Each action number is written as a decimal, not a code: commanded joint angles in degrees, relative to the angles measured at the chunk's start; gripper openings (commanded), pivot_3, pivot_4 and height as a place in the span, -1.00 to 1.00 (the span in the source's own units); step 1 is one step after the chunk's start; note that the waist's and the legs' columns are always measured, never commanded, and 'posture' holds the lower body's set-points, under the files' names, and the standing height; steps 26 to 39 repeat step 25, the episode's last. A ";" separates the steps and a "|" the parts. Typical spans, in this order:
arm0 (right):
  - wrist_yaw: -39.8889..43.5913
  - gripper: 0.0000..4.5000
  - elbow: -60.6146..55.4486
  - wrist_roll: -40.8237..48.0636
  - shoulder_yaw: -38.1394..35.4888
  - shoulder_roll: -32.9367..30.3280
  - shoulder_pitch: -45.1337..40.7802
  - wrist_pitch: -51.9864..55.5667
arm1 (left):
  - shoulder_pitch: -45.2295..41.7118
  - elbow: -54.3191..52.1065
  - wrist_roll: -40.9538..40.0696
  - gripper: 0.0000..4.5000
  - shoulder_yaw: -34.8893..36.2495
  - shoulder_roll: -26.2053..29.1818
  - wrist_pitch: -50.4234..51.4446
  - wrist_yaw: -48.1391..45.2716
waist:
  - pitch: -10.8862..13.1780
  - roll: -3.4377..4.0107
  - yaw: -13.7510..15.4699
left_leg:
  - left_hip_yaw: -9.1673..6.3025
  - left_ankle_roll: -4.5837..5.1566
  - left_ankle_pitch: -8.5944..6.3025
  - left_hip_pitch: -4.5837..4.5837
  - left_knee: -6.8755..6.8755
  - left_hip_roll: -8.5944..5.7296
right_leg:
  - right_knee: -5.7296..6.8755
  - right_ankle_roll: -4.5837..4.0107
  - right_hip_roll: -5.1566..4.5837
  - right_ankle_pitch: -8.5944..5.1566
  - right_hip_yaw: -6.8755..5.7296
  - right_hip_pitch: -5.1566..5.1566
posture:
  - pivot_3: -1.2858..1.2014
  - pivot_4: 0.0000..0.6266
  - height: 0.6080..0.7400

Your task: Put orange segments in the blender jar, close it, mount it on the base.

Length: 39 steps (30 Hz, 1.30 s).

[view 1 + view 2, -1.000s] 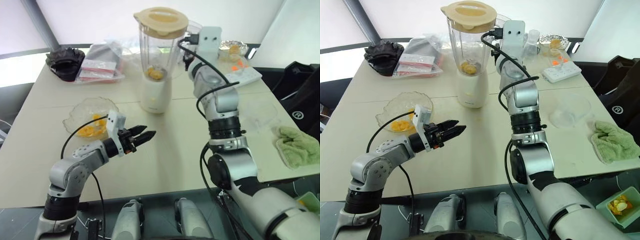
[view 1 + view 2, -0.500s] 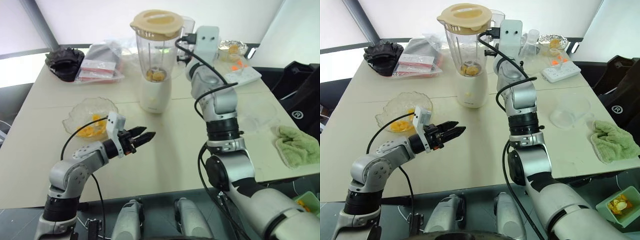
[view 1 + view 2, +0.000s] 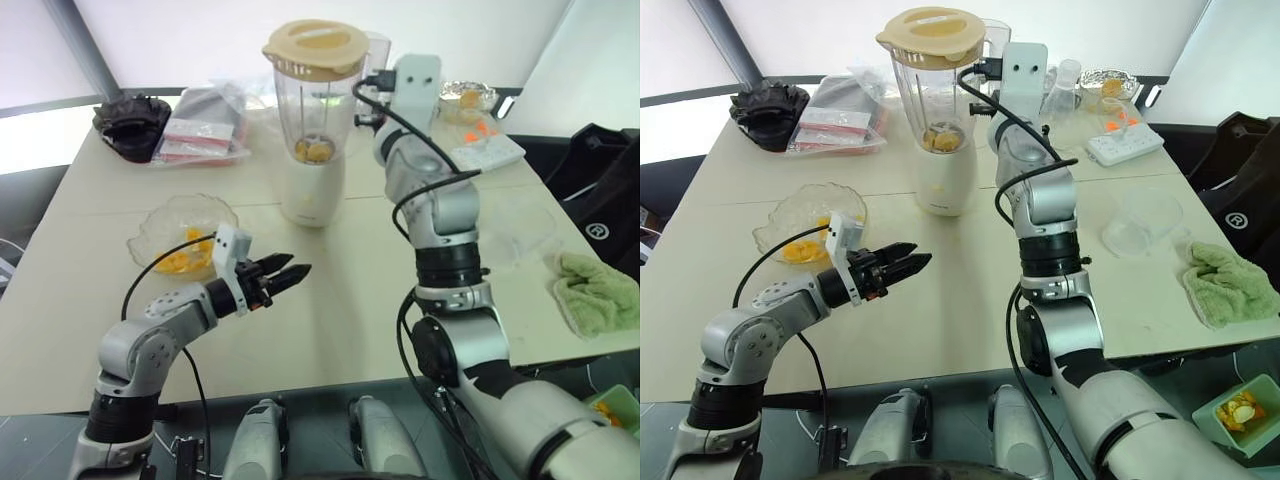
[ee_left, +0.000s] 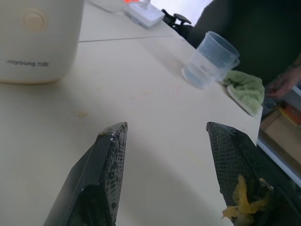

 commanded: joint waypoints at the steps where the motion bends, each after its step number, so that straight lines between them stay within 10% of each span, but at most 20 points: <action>1: 6.61 -0.61 -12.19 1.53 1.07 -4.75 7.47 1.05 | -0.91 -2.64 -3.31 0.23 2.31 4.04 2.20 -3.67 | 0.00 0.01 0.17 | -0.02 0.00 0.00 -0.04 0.00 0.01 | -0.01 0.00 -0.01 0.00 -0.03 -0.01 | 0.03 -0.52 1.00; 22: 43.54 -0.61 -44.99 37.31 -16.00 -36.78 35.74 19.04 | -15.70 6.53 -2.01 0.23 6.47 12.45 1.59 -8.88 | 0.07 -0.09 0.25 | 0.03 0.00 0.00 -0.07 0.05 0.01 | -0.07 0.01 0.14 -0.03 0.05 -0.06 | 0.03 -0.52 1.00; 39: 43.70 -0.61 -44.66 39.86 -18.12 -38.94 36.60 19.22 | -15.07 6.15 -2.42 0.23 7.12 12.73 1.77 -8.74 | 0.08 -0.10 0.18 | 0.03 0.00 0.00 -0.06 0.07 0.01 | -0.07 0.00 0.14 -0.03 0.08 -0.06 | 0.03 -0.52 1.00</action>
